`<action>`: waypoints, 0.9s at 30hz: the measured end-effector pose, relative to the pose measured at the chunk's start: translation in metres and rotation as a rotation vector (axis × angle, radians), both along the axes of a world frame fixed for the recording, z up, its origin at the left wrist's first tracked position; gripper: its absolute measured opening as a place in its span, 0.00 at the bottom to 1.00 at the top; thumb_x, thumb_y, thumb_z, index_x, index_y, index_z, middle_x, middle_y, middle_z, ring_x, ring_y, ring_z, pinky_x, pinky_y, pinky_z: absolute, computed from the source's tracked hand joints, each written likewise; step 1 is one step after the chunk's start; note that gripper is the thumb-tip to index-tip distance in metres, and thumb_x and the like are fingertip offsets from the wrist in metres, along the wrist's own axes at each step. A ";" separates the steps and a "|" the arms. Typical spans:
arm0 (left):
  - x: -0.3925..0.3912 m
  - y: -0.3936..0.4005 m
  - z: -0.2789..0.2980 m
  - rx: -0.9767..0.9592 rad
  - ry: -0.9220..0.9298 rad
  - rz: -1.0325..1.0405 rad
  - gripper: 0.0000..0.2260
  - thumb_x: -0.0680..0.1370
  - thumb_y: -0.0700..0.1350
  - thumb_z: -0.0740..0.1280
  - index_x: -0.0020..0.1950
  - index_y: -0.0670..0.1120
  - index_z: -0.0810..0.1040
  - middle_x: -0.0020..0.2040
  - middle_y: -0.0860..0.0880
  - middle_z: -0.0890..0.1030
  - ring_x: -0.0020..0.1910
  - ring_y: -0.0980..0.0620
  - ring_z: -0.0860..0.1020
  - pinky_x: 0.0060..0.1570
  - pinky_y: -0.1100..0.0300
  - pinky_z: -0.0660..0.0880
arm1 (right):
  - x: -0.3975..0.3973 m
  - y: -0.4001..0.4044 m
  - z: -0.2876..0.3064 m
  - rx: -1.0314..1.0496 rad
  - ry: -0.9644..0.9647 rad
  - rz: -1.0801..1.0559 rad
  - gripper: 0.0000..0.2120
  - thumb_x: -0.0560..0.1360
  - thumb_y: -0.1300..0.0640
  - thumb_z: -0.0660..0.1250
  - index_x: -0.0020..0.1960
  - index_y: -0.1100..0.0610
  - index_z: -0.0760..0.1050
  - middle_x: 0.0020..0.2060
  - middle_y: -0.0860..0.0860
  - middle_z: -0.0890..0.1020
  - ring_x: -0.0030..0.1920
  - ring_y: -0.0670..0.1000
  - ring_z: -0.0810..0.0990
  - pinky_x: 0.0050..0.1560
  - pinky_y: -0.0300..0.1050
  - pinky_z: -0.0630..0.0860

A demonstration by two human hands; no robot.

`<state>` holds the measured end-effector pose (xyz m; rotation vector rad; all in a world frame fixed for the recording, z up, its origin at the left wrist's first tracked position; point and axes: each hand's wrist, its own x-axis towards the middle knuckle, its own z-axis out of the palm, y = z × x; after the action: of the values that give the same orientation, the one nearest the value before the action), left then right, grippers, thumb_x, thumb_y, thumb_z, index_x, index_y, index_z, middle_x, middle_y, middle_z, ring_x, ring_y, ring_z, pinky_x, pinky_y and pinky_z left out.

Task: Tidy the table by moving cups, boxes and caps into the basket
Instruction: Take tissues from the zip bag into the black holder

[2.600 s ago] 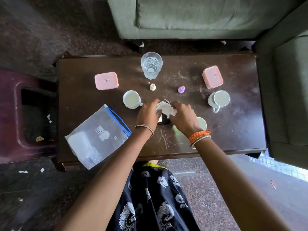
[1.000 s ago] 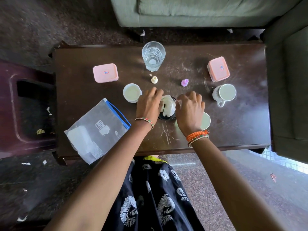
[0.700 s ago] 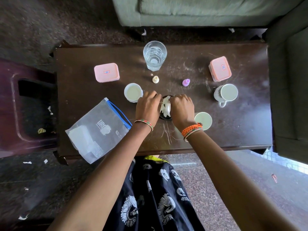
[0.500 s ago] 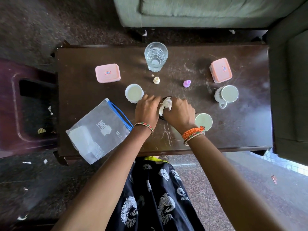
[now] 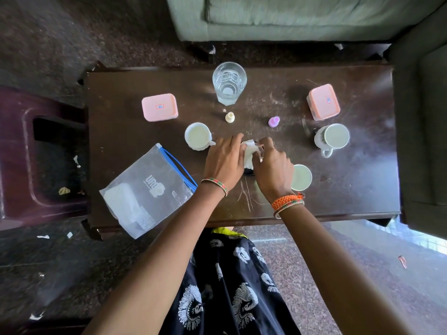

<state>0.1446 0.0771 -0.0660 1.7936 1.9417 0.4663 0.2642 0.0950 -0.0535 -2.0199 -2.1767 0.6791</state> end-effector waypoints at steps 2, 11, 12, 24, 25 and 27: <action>0.002 -0.003 -0.004 0.004 -0.008 -0.003 0.15 0.77 0.48 0.61 0.61 0.42 0.70 0.52 0.41 0.79 0.50 0.41 0.76 0.46 0.49 0.75 | 0.000 0.000 0.000 -0.001 0.036 0.005 0.11 0.76 0.56 0.62 0.57 0.57 0.66 0.45 0.59 0.84 0.41 0.65 0.80 0.35 0.49 0.72; 0.010 -0.010 -0.011 -0.086 -0.023 0.000 0.13 0.72 0.36 0.66 0.55 0.40 0.72 0.53 0.41 0.73 0.53 0.41 0.74 0.53 0.50 0.76 | 0.003 -0.001 0.001 -0.007 0.072 0.130 0.20 0.72 0.70 0.63 0.62 0.58 0.71 0.55 0.59 0.75 0.51 0.62 0.75 0.44 0.54 0.76; 0.010 -0.009 -0.010 -0.087 -0.024 0.015 0.12 0.72 0.35 0.66 0.55 0.40 0.73 0.53 0.41 0.74 0.53 0.41 0.75 0.53 0.49 0.76 | 0.002 0.001 0.000 -0.017 0.041 0.168 0.20 0.73 0.68 0.63 0.63 0.57 0.72 0.55 0.58 0.76 0.53 0.61 0.75 0.48 0.54 0.75; -0.013 -0.015 -0.008 0.002 -0.302 0.323 0.19 0.74 0.28 0.57 0.60 0.41 0.76 0.56 0.44 0.81 0.55 0.47 0.79 0.59 0.56 0.75 | -0.010 -0.004 -0.008 -0.255 -0.142 0.242 0.45 0.68 0.50 0.72 0.76 0.53 0.49 0.71 0.60 0.59 0.67 0.64 0.64 0.53 0.59 0.75; -0.016 -0.013 -0.007 0.021 -0.288 0.319 0.20 0.74 0.28 0.57 0.61 0.42 0.76 0.57 0.44 0.81 0.57 0.47 0.79 0.61 0.56 0.75 | -0.011 -0.003 -0.008 -0.228 -0.149 0.239 0.43 0.69 0.53 0.72 0.75 0.53 0.51 0.68 0.60 0.62 0.65 0.64 0.66 0.50 0.57 0.76; -0.027 -0.005 0.001 0.109 -0.252 0.299 0.21 0.73 0.28 0.57 0.62 0.42 0.75 0.58 0.44 0.81 0.57 0.47 0.78 0.61 0.59 0.73 | -0.009 0.002 -0.001 -0.156 -0.070 0.140 0.41 0.66 0.55 0.74 0.73 0.54 0.55 0.63 0.59 0.65 0.60 0.64 0.69 0.45 0.55 0.75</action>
<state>0.1177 0.0723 -0.0649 1.4263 2.0403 0.8687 0.2552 0.0970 -0.0544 -2.0044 -2.3935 0.8309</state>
